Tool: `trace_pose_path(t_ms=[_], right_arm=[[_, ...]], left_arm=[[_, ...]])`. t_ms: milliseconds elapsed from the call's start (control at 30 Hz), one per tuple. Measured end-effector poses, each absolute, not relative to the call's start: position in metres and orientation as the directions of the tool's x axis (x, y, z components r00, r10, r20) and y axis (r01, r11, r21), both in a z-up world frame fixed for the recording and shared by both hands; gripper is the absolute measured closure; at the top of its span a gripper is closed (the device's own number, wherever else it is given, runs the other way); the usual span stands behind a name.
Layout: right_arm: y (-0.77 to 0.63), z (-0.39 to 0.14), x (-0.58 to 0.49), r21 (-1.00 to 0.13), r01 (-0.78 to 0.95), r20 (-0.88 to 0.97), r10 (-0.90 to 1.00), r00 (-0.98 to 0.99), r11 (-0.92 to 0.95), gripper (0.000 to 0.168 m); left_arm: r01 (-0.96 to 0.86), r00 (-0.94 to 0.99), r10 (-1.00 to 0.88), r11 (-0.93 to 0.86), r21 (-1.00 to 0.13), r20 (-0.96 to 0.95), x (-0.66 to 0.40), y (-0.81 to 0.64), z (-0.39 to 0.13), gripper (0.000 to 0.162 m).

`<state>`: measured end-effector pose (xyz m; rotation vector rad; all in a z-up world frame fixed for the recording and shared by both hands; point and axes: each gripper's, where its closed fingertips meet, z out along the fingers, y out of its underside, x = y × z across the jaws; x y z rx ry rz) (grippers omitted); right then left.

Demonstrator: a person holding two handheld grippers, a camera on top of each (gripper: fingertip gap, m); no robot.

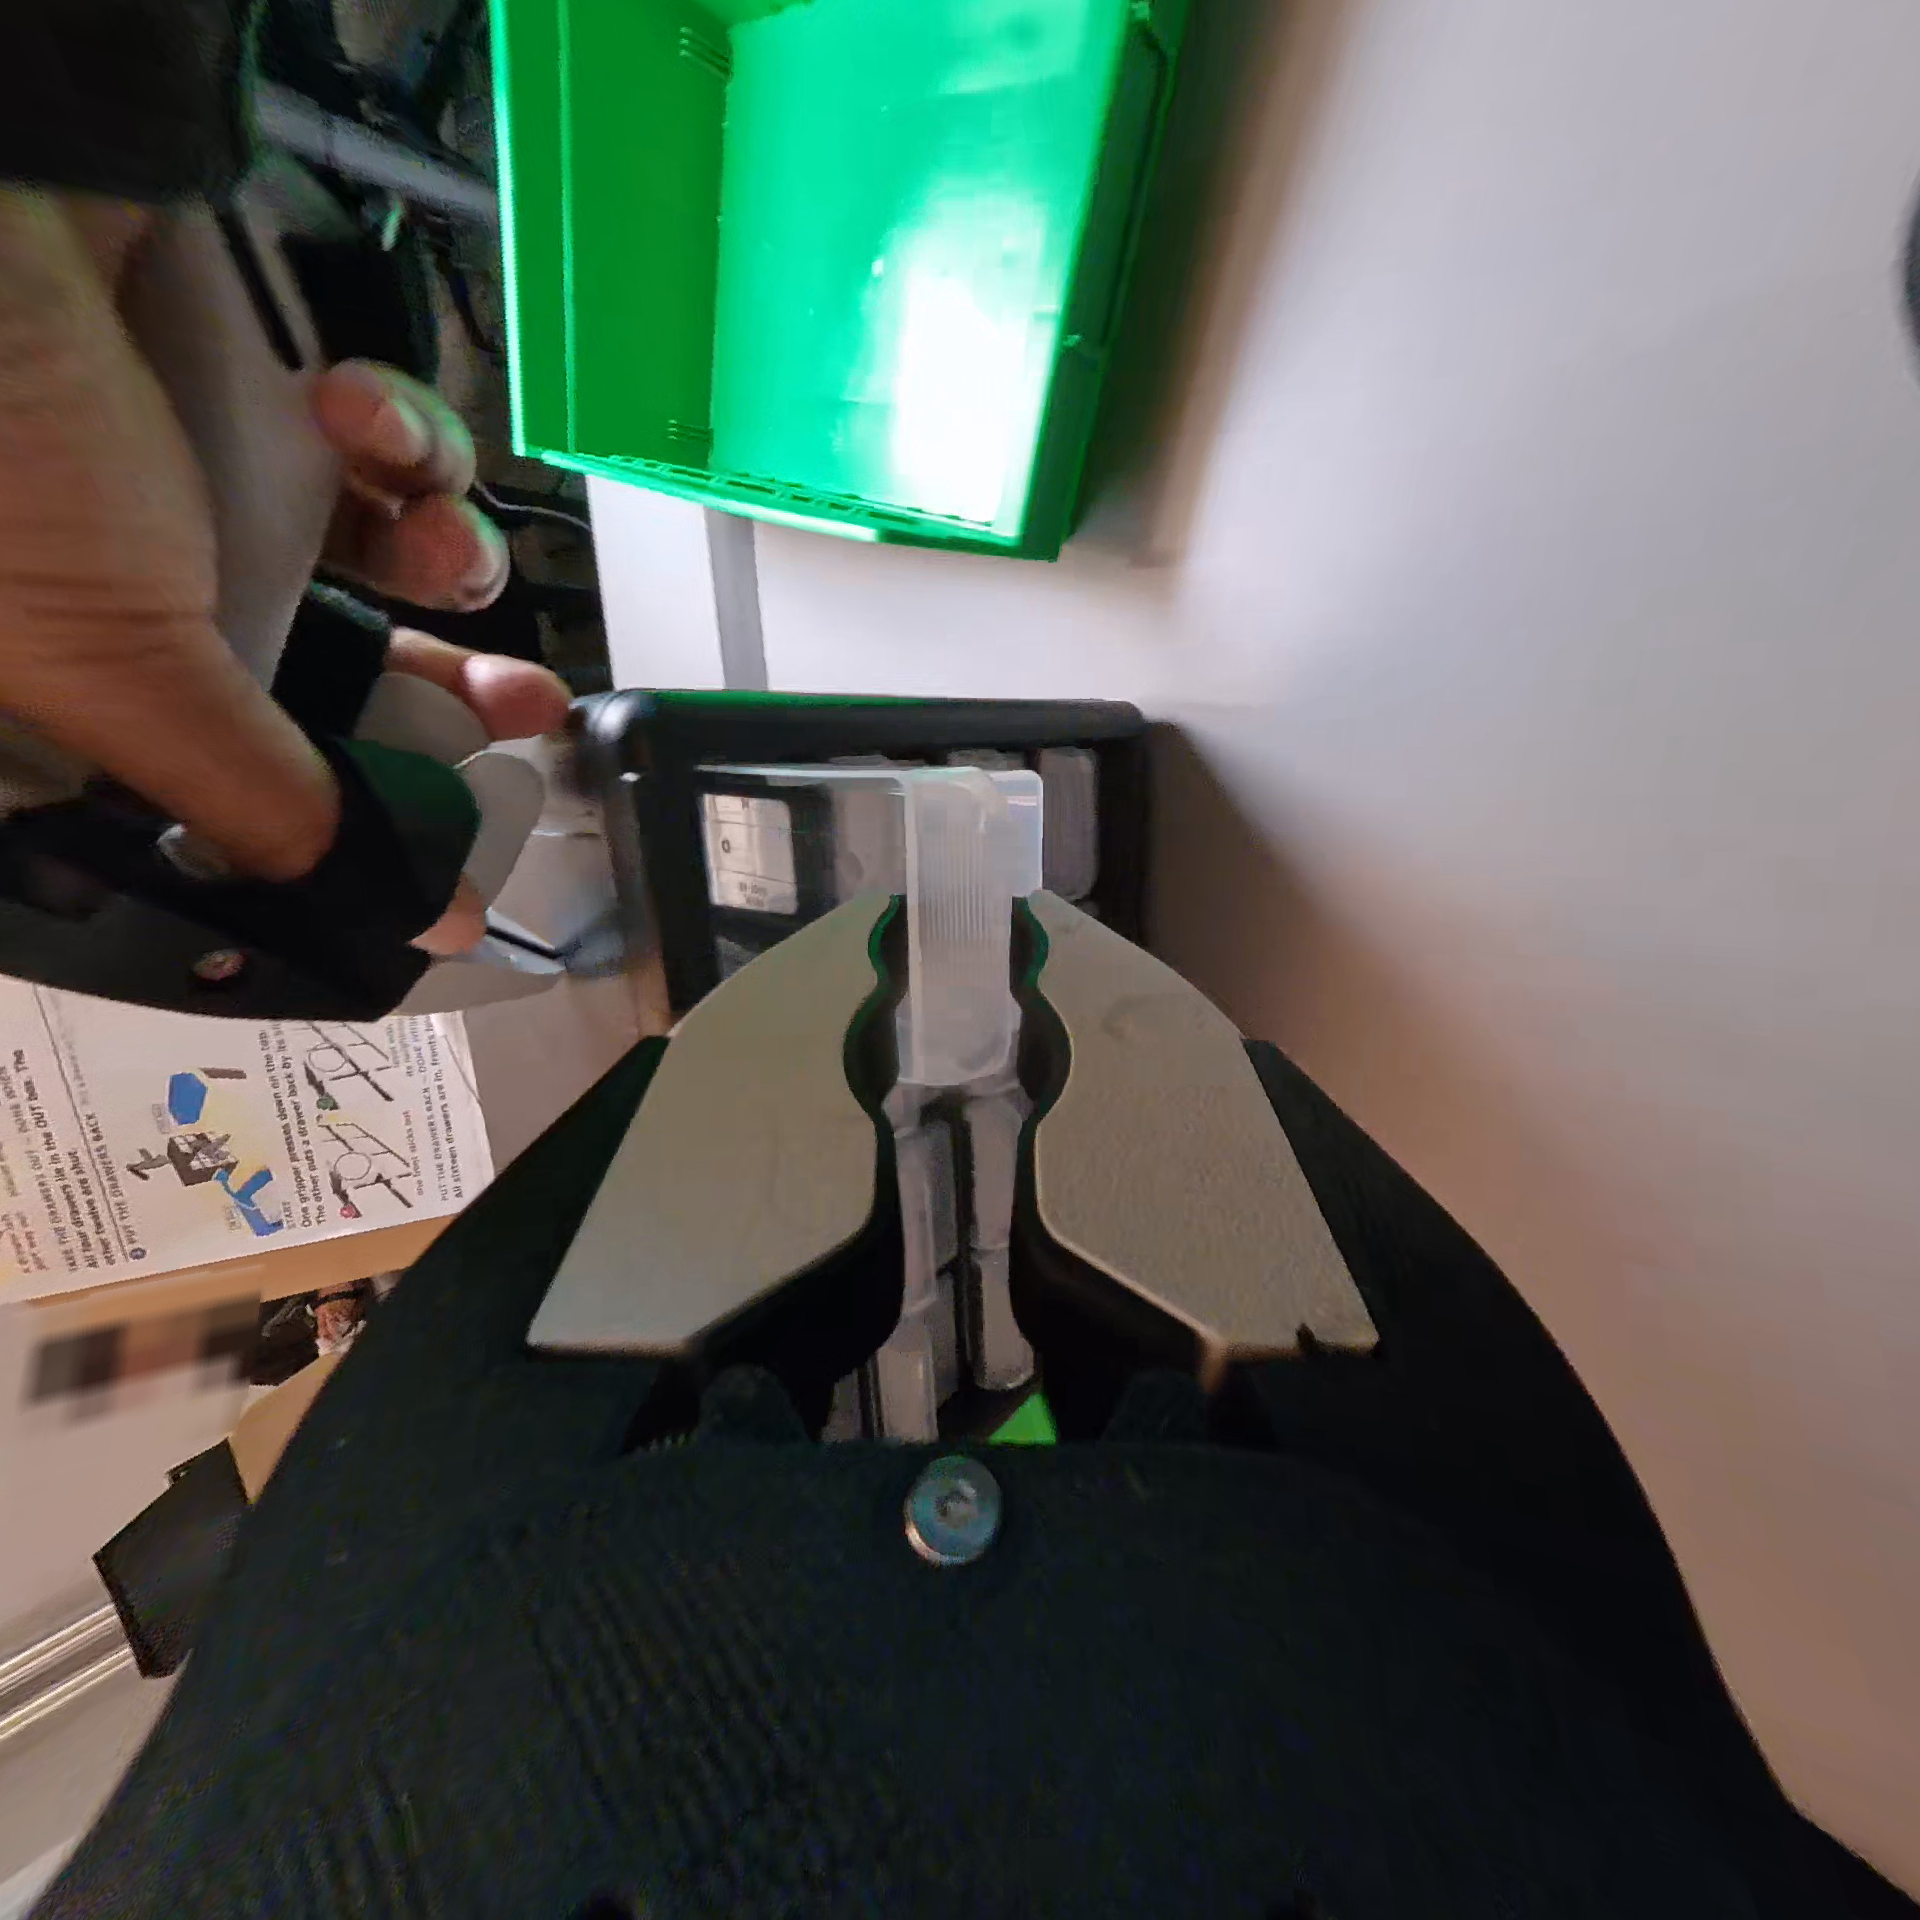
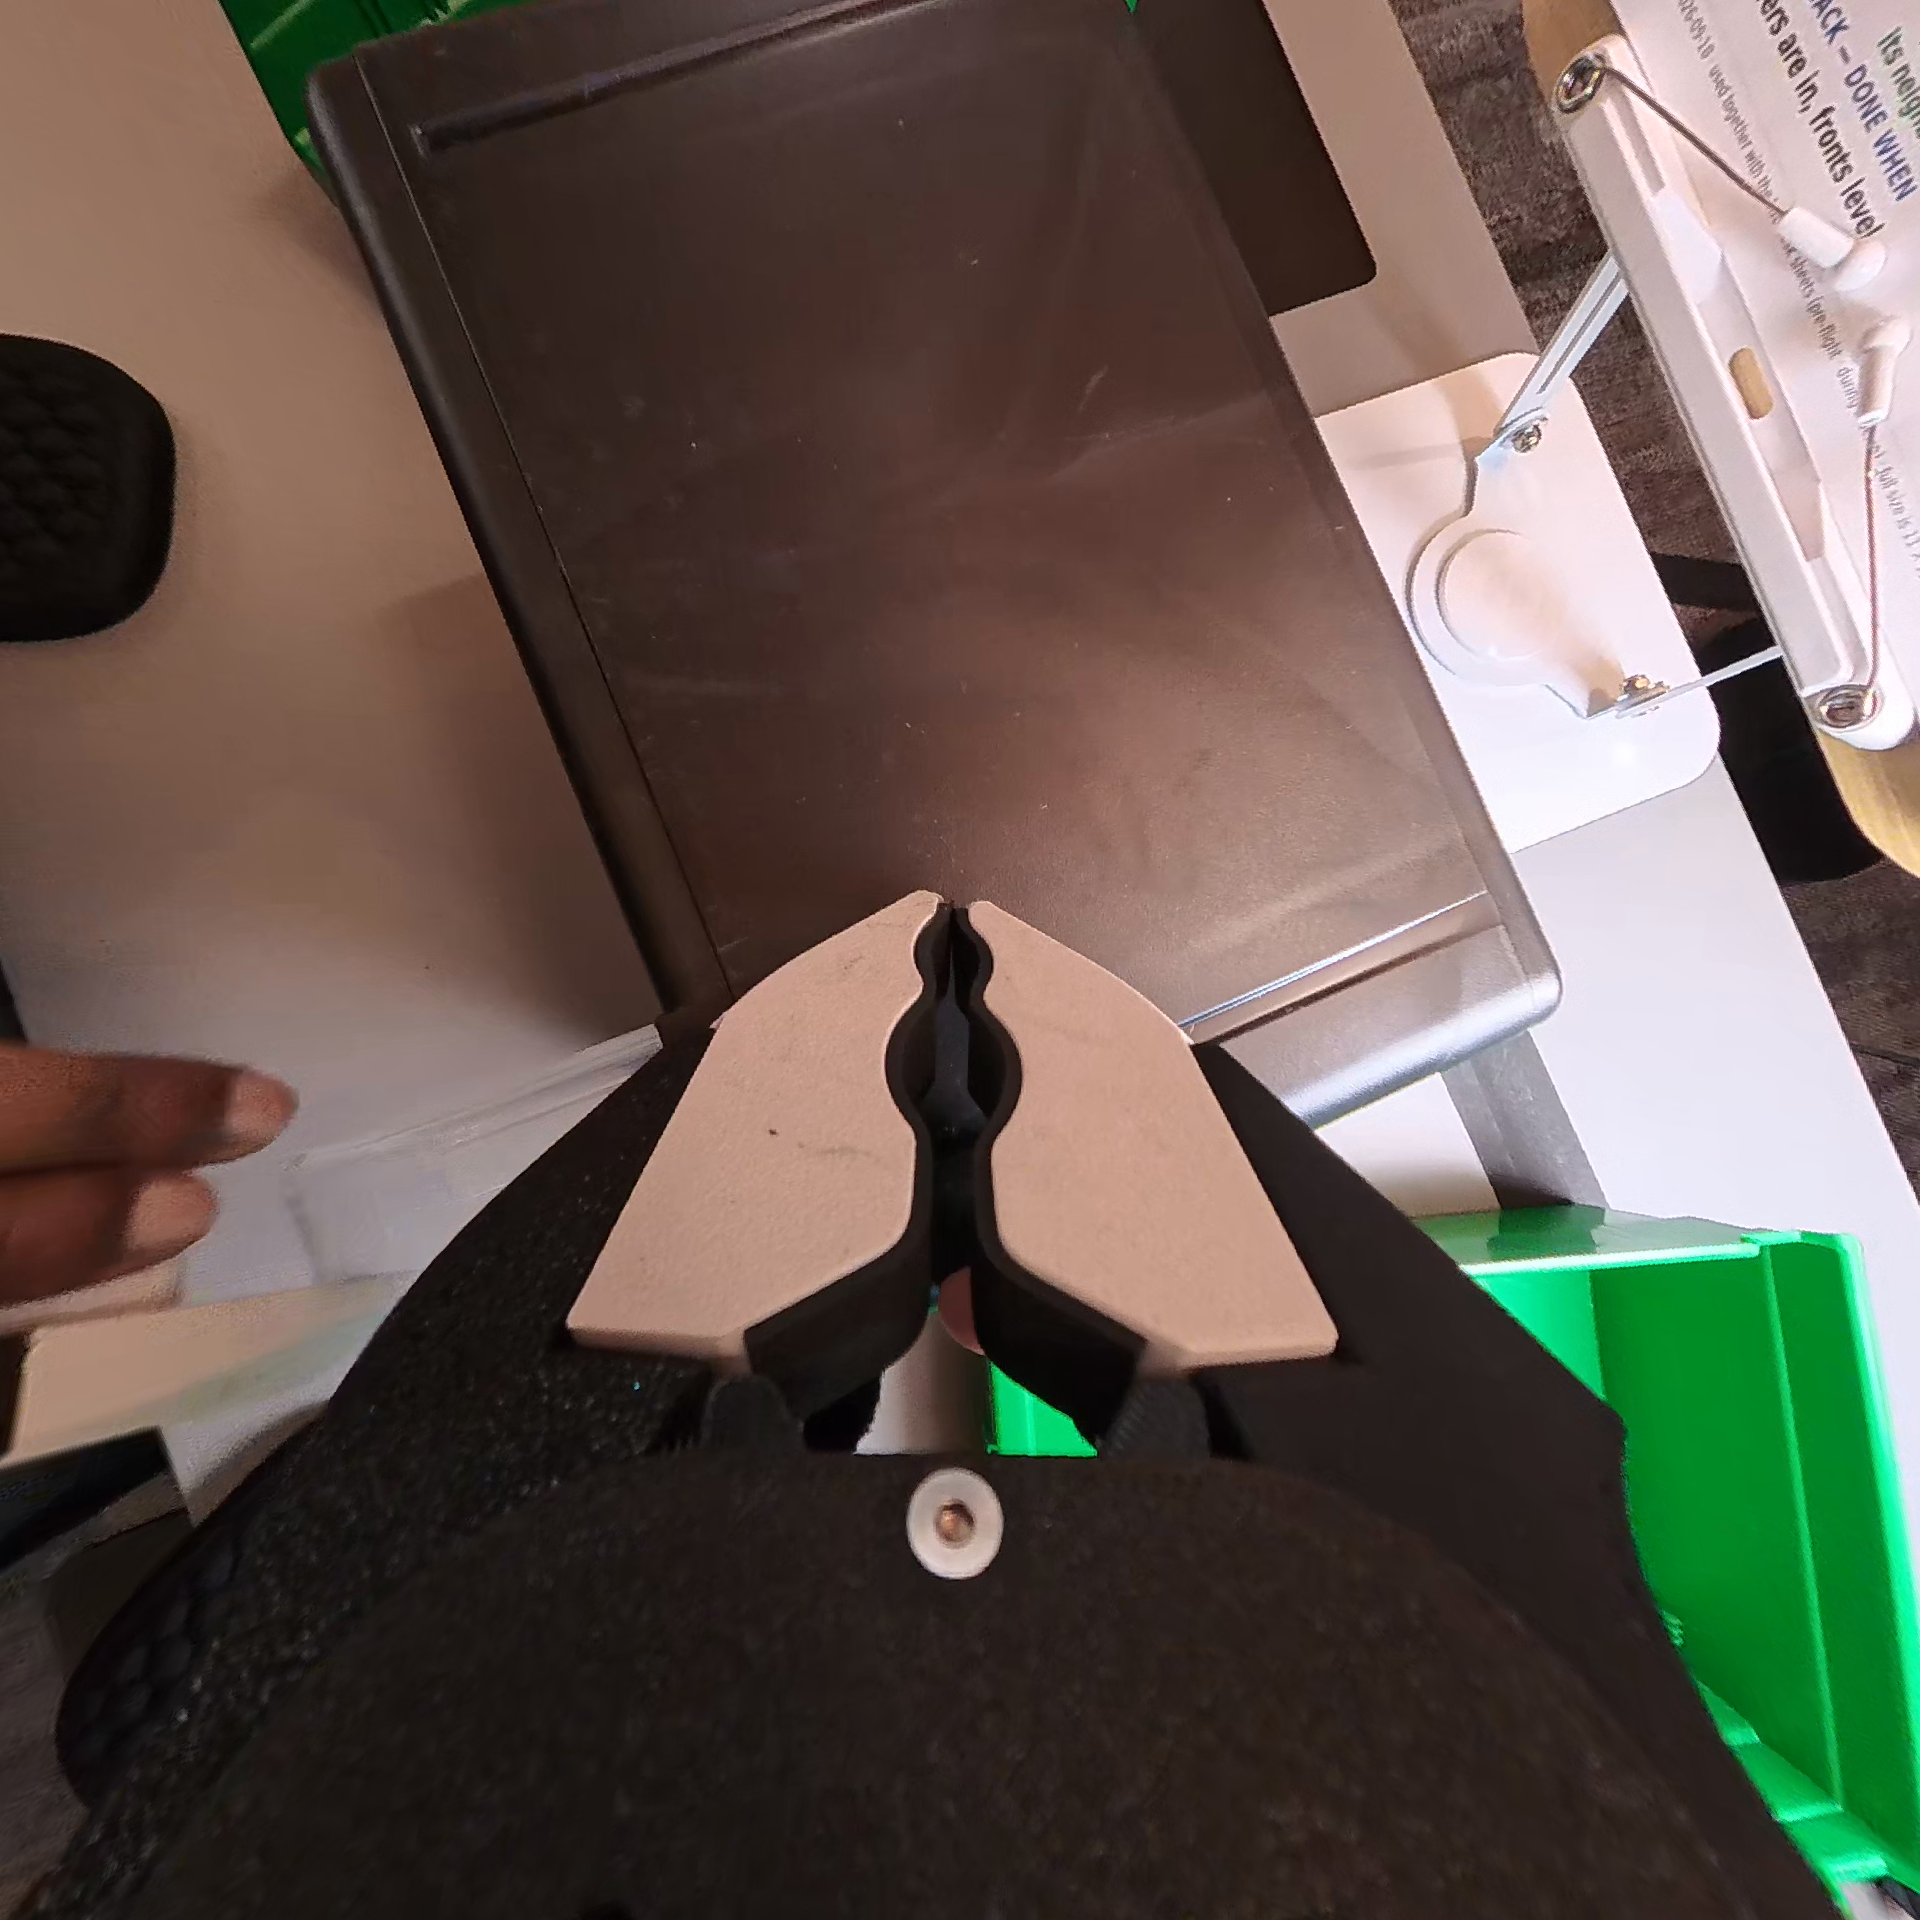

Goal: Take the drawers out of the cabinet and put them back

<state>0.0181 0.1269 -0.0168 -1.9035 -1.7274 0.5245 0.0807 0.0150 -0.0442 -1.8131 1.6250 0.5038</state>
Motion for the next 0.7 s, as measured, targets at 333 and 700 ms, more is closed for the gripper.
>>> trace_pose_path(t_ms=[333,700], right_arm=[[0.127,-0.017,0.018,-0.607,0.792,0.051,0.992,0.112,-0.059,0.167],[0.127,-0.017,0.018,-0.596,0.799,0.051,0.991,0.128,-0.072,0.168]], left_arm=[[-0.923,0.296,-0.546,0.049,-0.382,-0.784,0.046,0.058,-0.029,0.130],[-0.792,0.462,-0.602,0.049,-0.608,-0.651,0.055,0.057,-0.053,0.162]])
